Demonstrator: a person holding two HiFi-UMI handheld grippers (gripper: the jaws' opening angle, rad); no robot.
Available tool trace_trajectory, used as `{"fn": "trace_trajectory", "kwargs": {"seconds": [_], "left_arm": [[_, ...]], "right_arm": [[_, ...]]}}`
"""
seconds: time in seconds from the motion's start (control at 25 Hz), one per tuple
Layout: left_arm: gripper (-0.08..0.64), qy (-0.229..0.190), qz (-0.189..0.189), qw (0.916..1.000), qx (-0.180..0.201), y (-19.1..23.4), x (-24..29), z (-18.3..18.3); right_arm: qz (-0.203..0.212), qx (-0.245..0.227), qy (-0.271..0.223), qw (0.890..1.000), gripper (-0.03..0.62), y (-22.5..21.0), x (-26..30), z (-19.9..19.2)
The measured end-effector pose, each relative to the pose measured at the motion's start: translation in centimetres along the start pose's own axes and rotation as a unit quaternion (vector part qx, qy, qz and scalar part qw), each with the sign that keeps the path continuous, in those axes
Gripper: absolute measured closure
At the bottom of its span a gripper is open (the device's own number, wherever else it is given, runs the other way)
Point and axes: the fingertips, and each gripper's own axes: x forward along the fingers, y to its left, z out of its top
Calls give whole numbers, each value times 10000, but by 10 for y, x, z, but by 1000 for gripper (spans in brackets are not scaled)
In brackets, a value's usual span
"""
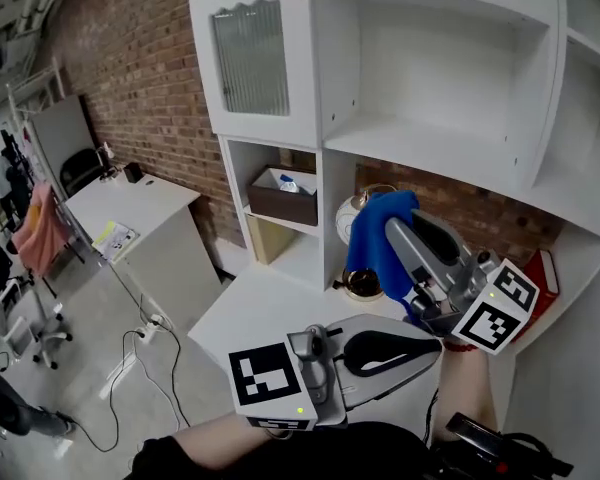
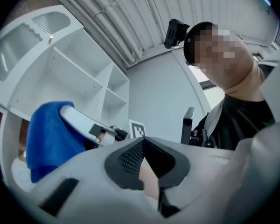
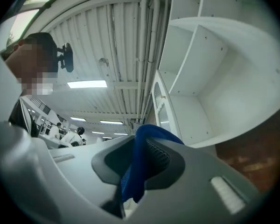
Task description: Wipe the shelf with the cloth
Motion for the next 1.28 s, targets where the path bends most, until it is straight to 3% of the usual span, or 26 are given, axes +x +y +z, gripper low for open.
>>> {"fn": "trace_trajectory", "kwargs": {"seconds": [0.16, 0.28, 0.36, 0.6, 0.72, 0.96, 1.16, 1.28], "left_arm": [[558, 120, -165, 9996, -175, -51, 3, -11], [558, 111, -94, 9998, 169, -92, 2, -16], [558, 105, 78, 9994, 319, -117, -2, -25], [560, 332, 797, 9959, -277, -179, -20, -70], [560, 189, 1055, 9923, -617, -205, -23, -71], [560, 27, 1146, 9929, -305, -259, -9, -50], [560, -122, 1436, 9895, -85, -271, 12, -42], [560, -268, 1535, 9876, -174, -274, 33, -43]], "right_arm": [[-941, -264, 377, 9945, 535, 7, -73, -25], [-1610, -318, 722, 9838, 537, 28, -121, -49], [-1811, -460, 939, 9779, 537, 58, -145, -62], [-2066, -696, 1404, 9658, 537, 142, -203, -95], [-2168, -671, 1605, 9606, 538, 172, -223, -101], [-2086, -1023, 1666, 9583, 538, 213, -245, -77], [-1875, -1273, 1763, 9579, 538, 223, -263, -60], [-1867, -1257, 1883, 9560, 538, 218, -281, -55]]}}
